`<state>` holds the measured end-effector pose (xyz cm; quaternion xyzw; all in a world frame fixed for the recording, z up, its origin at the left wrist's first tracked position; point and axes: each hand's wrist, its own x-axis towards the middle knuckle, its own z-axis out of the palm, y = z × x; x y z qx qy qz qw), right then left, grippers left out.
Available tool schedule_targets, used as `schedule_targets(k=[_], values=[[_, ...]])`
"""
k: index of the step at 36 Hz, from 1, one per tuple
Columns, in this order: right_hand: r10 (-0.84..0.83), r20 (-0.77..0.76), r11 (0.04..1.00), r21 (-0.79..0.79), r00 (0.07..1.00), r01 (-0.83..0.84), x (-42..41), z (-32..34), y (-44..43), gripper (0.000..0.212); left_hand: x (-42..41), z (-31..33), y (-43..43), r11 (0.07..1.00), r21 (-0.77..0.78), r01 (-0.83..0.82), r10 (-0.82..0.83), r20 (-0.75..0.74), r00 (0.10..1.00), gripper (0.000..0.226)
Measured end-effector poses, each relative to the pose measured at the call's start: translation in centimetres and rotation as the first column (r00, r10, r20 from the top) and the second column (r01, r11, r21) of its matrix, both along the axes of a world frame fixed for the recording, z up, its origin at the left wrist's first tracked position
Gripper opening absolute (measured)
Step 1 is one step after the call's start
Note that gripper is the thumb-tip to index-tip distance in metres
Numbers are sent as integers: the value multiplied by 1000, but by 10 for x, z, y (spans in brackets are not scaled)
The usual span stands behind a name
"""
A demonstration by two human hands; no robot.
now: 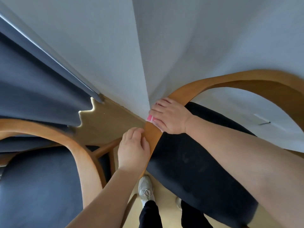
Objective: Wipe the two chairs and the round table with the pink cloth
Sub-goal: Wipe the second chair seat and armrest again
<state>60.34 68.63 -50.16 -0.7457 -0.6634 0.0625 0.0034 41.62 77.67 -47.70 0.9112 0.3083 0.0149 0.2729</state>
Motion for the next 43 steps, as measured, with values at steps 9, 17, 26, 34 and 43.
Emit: schedule_targets(k=[9,17,26,34,43], values=[[-233,59,972,35,971,231,68,-8,-25,51,53,-28,-13,960,150,236,-219,-122,968,61],[-199,58,978,71,978,195,75,-16,-27,50,51,-30,-16,958,175,228,-203,-149,968,60],[-561,114,828,100,820,552,119,-14,-70,58,54,-32,-14,832,291,471,-437,-179,882,50],[-555,308,823,68,773,564,153,-10,-111,59,56,-31,-14,841,275,465,-425,-196,884,49],[-495,419,851,59,761,521,164,-4,-127,57,57,-29,-16,840,272,470,-419,-225,879,50]])
